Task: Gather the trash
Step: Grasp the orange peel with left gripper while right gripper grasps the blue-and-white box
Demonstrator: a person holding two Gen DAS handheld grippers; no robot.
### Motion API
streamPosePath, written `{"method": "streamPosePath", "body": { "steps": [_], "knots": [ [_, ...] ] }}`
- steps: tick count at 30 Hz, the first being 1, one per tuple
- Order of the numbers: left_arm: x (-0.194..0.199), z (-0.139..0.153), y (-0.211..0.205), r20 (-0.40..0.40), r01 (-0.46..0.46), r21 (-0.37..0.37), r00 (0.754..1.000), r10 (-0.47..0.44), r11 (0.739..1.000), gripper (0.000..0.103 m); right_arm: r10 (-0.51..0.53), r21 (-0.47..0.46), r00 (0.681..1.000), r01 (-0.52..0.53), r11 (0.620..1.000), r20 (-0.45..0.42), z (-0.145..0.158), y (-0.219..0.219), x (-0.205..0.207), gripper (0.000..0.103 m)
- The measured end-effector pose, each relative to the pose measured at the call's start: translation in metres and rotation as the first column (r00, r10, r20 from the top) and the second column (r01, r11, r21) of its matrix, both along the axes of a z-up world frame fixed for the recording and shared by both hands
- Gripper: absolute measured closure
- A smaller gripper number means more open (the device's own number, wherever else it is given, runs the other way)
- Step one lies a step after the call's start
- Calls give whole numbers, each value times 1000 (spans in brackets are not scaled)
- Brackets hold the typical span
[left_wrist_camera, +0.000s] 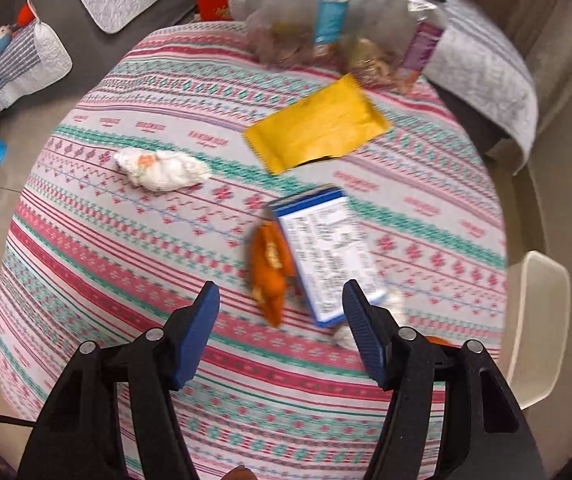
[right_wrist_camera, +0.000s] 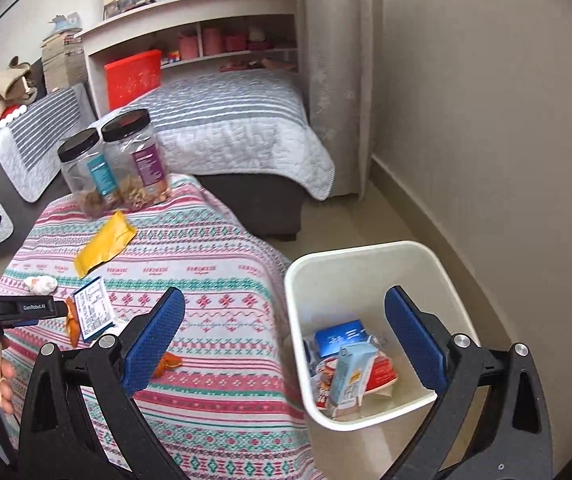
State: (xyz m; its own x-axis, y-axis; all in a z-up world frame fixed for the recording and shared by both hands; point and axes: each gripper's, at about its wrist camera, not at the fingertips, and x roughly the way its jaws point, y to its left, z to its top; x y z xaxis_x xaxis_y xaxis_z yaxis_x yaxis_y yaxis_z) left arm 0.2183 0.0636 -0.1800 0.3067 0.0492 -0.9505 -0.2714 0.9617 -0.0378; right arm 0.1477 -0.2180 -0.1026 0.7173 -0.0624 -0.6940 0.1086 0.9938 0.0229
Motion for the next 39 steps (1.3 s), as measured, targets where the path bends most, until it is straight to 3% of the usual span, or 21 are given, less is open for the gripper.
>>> {"method": "streamPosePath", "body": {
  "steps": [5,13,16,21,31,35,39],
  "knots": [
    [5,-18,13,-56,51,49,997,-49,997,52,37,15,998,-37,999,-41,-8,15,11,7],
    [18,-47,13,-86,100,-21,991,-102,995,53,116,6,989,-116,993,-91,-21,43,20,7],
    [21,-56,12,-84,113,-55,990,-117,992,74,159,18,979,-158,987,-131,-31,55,25,7],
    [12,-44,19,-47,121,-72,991,-124,990,87,236,53,953,-230,972,-190,-47,82,34,7],
    [-23,17,72,83,54,-31,995,-51,998,88,415,117,874,-398,910,-252,-80,177,74,7],
    [-36,26,88,97,30,-20,995,-28,999,88,440,110,847,-428,897,-297,-101,209,86,7],
    [-45,28,101,100,24,-18,995,-22,1000,88,431,96,840,-424,901,-330,-118,229,98,7]
  ]
}}
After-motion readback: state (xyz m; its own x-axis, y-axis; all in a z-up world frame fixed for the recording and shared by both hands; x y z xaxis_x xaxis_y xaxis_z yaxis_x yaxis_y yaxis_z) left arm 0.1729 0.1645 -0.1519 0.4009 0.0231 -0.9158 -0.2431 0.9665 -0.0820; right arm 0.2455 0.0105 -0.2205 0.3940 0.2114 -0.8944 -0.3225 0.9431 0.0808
